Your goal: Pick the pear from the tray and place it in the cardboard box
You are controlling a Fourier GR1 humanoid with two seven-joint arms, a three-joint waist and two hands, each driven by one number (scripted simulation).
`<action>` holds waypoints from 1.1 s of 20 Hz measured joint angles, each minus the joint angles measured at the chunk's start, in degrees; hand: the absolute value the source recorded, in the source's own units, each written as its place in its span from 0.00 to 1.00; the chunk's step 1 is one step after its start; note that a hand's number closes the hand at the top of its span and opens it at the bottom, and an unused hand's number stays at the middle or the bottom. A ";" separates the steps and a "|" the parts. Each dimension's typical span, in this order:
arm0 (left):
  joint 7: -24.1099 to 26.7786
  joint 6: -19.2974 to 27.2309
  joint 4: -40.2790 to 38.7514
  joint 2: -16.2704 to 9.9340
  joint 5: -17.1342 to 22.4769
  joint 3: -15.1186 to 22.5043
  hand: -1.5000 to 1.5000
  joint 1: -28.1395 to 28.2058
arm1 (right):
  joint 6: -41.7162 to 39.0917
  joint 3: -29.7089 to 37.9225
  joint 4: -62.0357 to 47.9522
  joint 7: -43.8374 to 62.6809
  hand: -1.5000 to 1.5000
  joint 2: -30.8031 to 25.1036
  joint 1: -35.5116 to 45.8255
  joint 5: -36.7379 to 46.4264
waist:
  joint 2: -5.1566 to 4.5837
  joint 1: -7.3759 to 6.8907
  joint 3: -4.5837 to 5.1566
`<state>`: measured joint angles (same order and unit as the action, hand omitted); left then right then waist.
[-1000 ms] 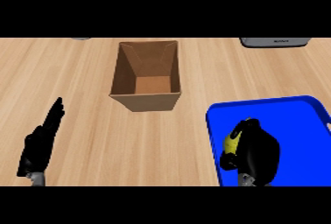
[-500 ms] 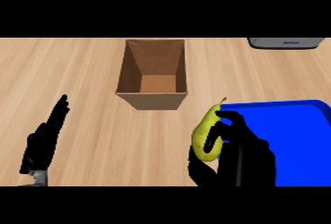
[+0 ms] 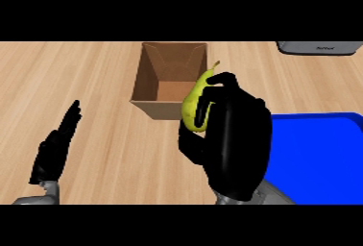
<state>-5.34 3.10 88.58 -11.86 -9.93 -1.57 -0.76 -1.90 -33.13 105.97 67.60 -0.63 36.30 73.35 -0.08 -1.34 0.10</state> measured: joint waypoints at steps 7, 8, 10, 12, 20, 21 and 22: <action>0.40 -0.19 0.45 0.47 -0.32 0.51 0.50 0.60 | 1.85 8.15 -15.10 -0.82 1.00 0.11 11.65 -7.44 | -0.23 -0.86 -0.02; 0.67 -0.46 0.17 0.32 -0.16 0.38 0.50 0.37 | 2.55 9.06 -17.85 -1.23 1.00 0.14 12.92 -8.58 | -0.29 -0.97 -0.01; 0.52 -0.54 0.41 0.36 -0.25 0.51 0.50 0.29 | 3.98 10.86 -23.28 -2.48 1.00 0.15 15.06 -10.67 | -0.39 -1.26 -0.02; 0.13 -0.63 0.89 0.45 -0.43 0.79 0.50 0.37 | 5.56 12.80 -28.71 -3.68 1.00 0.19 17.06 -12.83 | -0.48 -1.50 -0.03; 0.39 -0.97 -0.61 0.54 -0.37 0.44 0.50 -1.60 | 14.65 15.91 -48.45 -6.31 0.00 0.25 22.44 -20.00 | -0.80 -2.15 -0.03; 0.19 -0.91 -0.57 0.84 -0.47 0.73 0.50 -1.85 | 16.37 16.02 -50.19 -6.57 0.00 0.24 22.52 -20.93 | -0.84 -2.32 -0.04; 0.05 -0.91 -0.36 0.78 -0.69 0.85 0.50 -1.77 | 17.55 16.38 -52.26 -6.98 0.00 0.25 23.12 -21.87 | -0.83 -2.36 -0.05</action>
<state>-5.29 2.19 88.22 -11.07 -10.62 -0.72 -2.53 15.65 -16.75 53.71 60.62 -0.38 59.42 51.48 -0.92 -3.70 0.04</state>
